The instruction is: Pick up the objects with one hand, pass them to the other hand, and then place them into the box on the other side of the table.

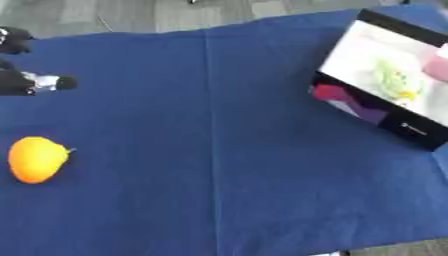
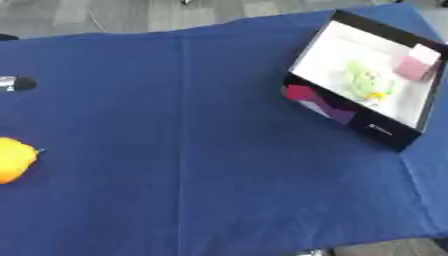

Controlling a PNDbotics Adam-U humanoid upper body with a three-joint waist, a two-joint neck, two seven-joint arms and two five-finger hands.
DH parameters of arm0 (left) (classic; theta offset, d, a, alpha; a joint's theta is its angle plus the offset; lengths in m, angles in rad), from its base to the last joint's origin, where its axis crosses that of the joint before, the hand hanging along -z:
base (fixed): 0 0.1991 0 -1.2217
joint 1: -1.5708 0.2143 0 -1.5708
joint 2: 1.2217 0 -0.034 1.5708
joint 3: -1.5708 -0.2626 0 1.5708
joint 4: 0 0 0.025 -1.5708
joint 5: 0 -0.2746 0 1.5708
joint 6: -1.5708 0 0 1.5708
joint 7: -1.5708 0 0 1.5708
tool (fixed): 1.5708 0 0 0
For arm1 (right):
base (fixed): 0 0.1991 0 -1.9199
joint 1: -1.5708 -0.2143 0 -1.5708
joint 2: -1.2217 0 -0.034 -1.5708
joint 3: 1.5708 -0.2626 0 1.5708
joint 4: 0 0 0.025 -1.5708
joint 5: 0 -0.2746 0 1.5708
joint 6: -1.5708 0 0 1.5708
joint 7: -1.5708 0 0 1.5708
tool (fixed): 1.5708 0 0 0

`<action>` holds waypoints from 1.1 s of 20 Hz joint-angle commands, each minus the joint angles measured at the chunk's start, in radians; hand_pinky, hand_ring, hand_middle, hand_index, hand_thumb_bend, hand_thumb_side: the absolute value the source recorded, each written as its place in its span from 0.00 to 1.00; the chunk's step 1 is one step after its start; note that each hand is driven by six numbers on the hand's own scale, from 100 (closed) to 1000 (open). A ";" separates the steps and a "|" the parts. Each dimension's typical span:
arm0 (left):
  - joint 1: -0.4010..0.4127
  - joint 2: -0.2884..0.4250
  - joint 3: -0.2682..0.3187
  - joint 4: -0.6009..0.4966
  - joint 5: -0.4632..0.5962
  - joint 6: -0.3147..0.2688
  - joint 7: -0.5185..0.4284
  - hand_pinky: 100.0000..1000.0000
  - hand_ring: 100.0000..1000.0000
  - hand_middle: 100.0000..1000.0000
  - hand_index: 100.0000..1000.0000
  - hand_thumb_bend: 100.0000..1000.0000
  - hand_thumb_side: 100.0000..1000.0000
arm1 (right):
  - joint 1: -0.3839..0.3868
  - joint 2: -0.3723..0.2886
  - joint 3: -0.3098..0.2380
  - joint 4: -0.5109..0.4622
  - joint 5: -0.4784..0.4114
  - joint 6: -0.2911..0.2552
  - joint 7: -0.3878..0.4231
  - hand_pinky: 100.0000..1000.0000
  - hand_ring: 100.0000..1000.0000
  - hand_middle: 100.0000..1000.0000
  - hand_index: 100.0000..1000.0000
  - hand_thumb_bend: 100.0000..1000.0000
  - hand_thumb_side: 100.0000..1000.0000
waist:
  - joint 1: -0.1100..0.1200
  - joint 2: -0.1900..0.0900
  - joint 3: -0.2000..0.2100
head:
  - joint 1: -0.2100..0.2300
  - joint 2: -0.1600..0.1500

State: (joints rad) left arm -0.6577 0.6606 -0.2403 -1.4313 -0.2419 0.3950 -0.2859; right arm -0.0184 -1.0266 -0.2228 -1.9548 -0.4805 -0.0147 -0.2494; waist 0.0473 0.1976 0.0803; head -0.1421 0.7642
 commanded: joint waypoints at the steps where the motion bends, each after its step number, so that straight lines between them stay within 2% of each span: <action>1: -0.004 0.087 -0.016 0.003 0.006 -0.023 -0.055 0.84 0.89 0.74 0.88 0.99 0.26 | -0.003 -0.031 -0.017 -0.019 0.008 0.001 -0.007 1.00 1.00 1.00 1.00 0.00 0.46 | 0.010 -0.030 -0.004 | 0.015 0.006; 2: -0.001 0.099 -0.019 0.008 0.007 -0.033 -0.072 0.84 0.89 0.74 0.88 0.99 0.25 | -0.001 -0.030 -0.017 -0.018 0.011 0.002 -0.007 1.00 1.00 1.00 1.00 0.00 0.46 | 0.010 -0.029 -0.004 | 0.017 0.006; 3: 0.000 0.111 -0.022 0.014 0.009 -0.044 -0.089 0.84 0.89 0.74 0.88 0.99 0.25 | 0.000 -0.029 -0.017 -0.018 0.013 0.003 -0.008 1.00 1.00 1.00 1.00 0.00 0.41 | 0.010 -0.029 -0.005 | 0.019 0.006; 4: 0.002 0.125 -0.024 0.019 0.008 -0.055 -0.106 0.85 0.89 0.74 0.87 0.89 0.20 | 0.001 -0.027 -0.016 -0.017 0.014 0.005 -0.009 1.00 1.00 1.00 1.00 0.00 0.43 | 0.010 -0.028 -0.006 | 0.021 0.006; 5: 0.004 0.137 -0.024 0.026 0.006 -0.064 -0.123 0.85 0.89 0.74 0.87 0.99 0.22 | 0.002 -0.026 -0.015 -0.017 0.016 0.006 -0.009 1.00 1.00 1.00 1.00 0.00 0.46 | 0.010 -0.027 -0.006 | 0.022 0.006; 6: 0.006 0.150 -0.022 0.034 0.005 -0.073 -0.141 0.85 0.89 0.75 0.87 0.99 0.21 | 0.002 -0.025 -0.015 -0.017 0.018 0.007 -0.010 1.00 1.00 1.00 1.00 0.00 0.46 | 0.011 -0.027 -0.006 | 0.025 0.006; 7: 0.008 0.162 -0.019 0.043 0.001 -0.080 -0.159 0.85 0.89 0.75 0.87 0.95 0.26 | 0.002 -0.024 -0.014 -0.017 0.019 0.008 -0.010 1.00 1.00 1.00 1.00 0.00 0.46 | 0.011 -0.026 -0.007 | 0.028 0.006; 13: 0.020 0.194 -0.007 0.091 -0.037 -0.111 -0.265 0.86 0.88 0.76 0.85 0.93 0.23 | 0.005 -0.020 -0.013 -0.021 0.024 0.011 -0.013 1.00 1.00 1.00 1.00 0.00 0.46 | 0.011 -0.021 -0.008 | 0.044 0.006; 17: 0.011 0.194 0.029 0.103 -0.093 -0.120 -0.424 0.86 0.88 0.76 0.85 0.92 0.22 | 0.010 -0.013 -0.013 -0.021 0.027 0.013 -0.014 1.00 1.00 1.00 1.00 0.00 0.45 | 0.009 -0.019 -0.005 | 0.046 0.006; 22: 0.006 0.180 0.034 0.120 -0.133 -0.127 -0.488 0.86 0.88 0.76 0.84 0.90 0.21 | 0.017 -0.003 -0.012 -0.023 0.037 0.016 -0.016 1.00 1.00 1.00 1.00 0.00 0.45 | 0.007 -0.015 -0.007 | 0.050 0.006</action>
State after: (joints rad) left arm -0.6342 0.8089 -0.2239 -1.3096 -0.3636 0.2694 -0.7594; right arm 0.0015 -1.0070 -0.2223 -1.9602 -0.4518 -0.0004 -0.2629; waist 0.0473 0.1978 0.0744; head -0.0976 0.7643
